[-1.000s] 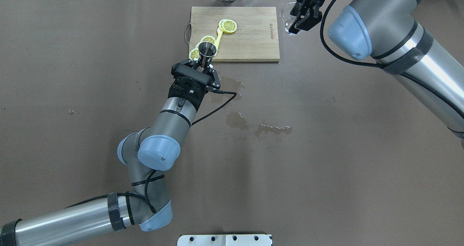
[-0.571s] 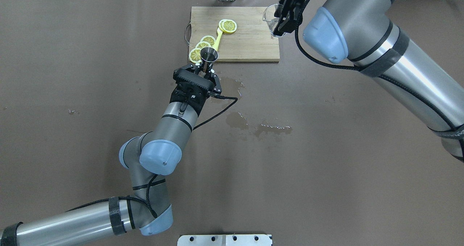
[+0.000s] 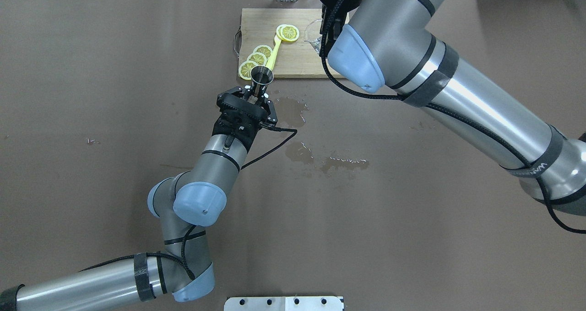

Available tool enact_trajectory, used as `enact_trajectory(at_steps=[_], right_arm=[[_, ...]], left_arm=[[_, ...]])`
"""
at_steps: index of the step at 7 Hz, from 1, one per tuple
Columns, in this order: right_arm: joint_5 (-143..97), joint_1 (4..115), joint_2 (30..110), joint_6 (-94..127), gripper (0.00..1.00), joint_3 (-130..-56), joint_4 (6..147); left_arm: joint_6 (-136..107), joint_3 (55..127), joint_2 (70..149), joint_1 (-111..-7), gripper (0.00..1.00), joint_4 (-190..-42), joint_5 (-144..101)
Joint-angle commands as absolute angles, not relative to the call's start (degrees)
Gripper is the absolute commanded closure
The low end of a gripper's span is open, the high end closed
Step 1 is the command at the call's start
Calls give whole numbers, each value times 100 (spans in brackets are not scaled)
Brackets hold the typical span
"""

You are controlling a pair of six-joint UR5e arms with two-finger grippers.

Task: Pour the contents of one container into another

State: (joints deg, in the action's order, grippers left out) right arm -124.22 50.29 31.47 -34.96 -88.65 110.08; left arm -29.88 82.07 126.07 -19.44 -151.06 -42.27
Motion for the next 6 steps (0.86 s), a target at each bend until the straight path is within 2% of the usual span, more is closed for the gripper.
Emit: enact_trajectory(at_steps=[1, 3, 6], right_arm=[[-12262, 4905, 2551, -3559, 100, -7976, 11013], [-12024, 4720, 2304, -3630, 100, -7561, 11004], [-11980, 4658, 2031, -3647, 100, -7453, 11381]], left_arm=[[-2988, 8235, 12612, -1951, 100, -15292, -4228], [-2980, 8209, 12568, -1951, 100, -15415, -4228], [-3023, 8209, 12499, -1942, 100, -15425, -4228]])
